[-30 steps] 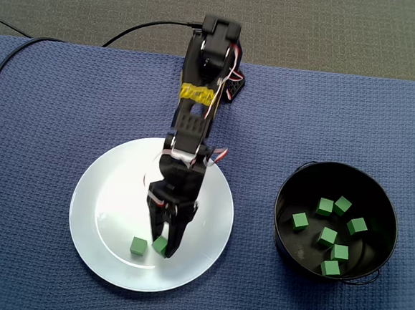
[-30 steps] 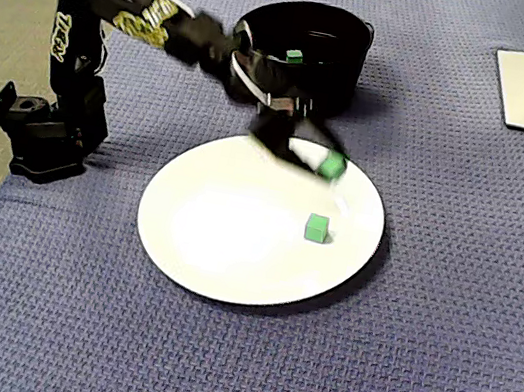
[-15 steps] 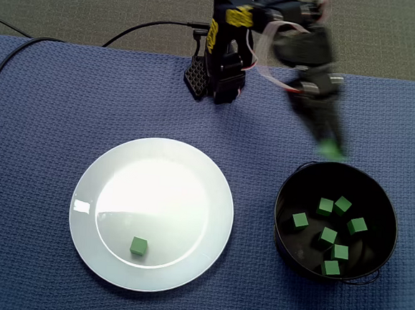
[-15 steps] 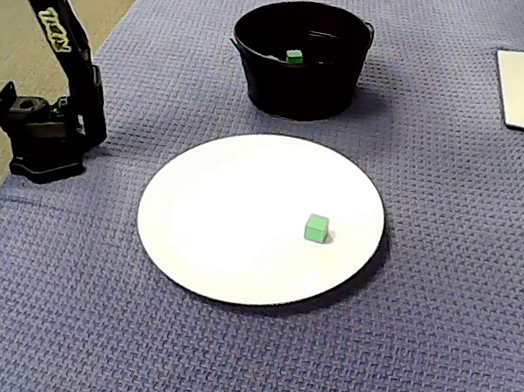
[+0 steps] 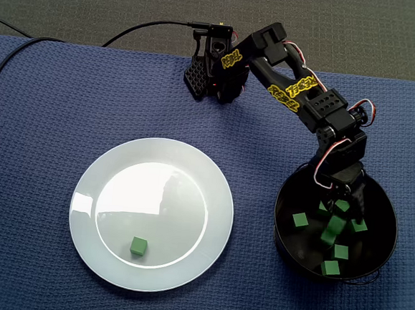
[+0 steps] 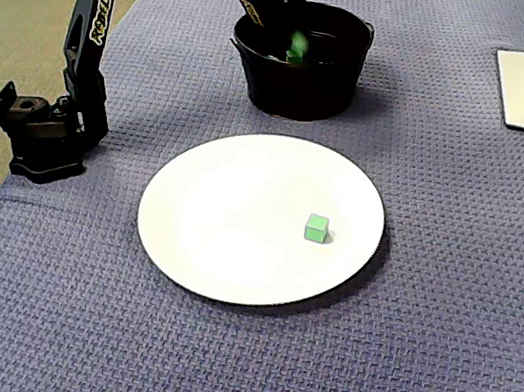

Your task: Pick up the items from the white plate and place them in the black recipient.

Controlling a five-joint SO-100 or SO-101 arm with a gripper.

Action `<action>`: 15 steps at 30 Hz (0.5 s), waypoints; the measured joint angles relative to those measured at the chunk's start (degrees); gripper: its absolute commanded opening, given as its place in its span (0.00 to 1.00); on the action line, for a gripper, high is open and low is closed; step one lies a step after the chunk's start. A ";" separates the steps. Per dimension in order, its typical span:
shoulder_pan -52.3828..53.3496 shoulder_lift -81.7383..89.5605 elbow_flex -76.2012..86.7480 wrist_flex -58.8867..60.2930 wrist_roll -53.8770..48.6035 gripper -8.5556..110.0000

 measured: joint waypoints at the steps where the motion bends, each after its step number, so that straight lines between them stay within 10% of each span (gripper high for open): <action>1: 0.62 1.49 0.18 1.49 -2.46 0.43; 15: 50.36 25.14 10.28 1.23 -77.34 0.52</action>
